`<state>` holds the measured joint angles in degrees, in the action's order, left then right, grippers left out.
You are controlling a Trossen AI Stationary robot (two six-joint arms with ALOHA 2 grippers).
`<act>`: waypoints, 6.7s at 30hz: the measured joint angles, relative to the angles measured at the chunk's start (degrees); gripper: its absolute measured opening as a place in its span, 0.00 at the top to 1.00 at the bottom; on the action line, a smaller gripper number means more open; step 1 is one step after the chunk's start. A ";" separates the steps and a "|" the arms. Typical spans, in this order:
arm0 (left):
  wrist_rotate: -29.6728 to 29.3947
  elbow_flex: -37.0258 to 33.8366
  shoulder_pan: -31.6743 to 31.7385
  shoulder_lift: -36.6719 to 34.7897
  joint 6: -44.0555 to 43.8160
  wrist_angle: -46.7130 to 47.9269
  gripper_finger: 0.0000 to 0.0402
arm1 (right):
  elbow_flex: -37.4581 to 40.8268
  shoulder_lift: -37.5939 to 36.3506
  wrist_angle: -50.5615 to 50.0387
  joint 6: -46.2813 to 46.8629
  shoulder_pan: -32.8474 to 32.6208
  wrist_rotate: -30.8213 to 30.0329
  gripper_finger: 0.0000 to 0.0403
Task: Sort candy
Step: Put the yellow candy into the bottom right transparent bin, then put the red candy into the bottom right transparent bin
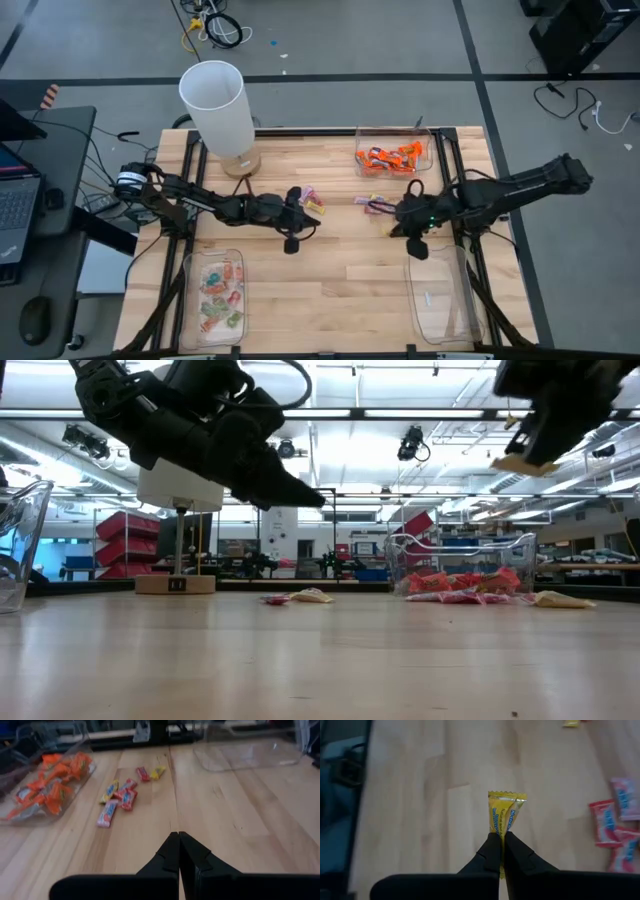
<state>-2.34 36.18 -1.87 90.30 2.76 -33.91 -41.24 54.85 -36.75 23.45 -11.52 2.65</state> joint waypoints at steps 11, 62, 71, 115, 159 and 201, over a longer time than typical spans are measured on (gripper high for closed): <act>0.01 0.00 0.00 0.00 -1.60 -3.65 1.00 | -9.16 -0.80 -15.37 8.73 -11.86 0.04 1.00; 0.01 0.02 -0.44 0.00 -6.08 -3.94 1.00 | -7.77 24.99 -21.27 70.95 -51.12 -11.51 1.00; 0.00 0.01 -0.44 0.00 -6.05 -3.94 1.00 | 2.93 20.25 -14.11 65.47 -51.14 -12.41 1.00; -0.01 0.00 -0.65 0.00 -7.60 -3.92 1.00 | -8.17 19.10 -8.49 92.74 -48.33 -11.27 1.00; 1.04 0.02 -1.25 0.00 -19.19 -3.31 1.00 | -23.77 20.81 -27.15 83.84 -42.00 -16.12 0.87; -10.64 9.45 1.18 2.06 11.86 41.80 0.63 | -28.06 20.83 -32.37 41.06 -22.44 -22.74 0.86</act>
<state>-12.97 45.63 -0.69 92.36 14.61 7.89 -69.30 75.68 -69.12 64.51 -33.95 -20.09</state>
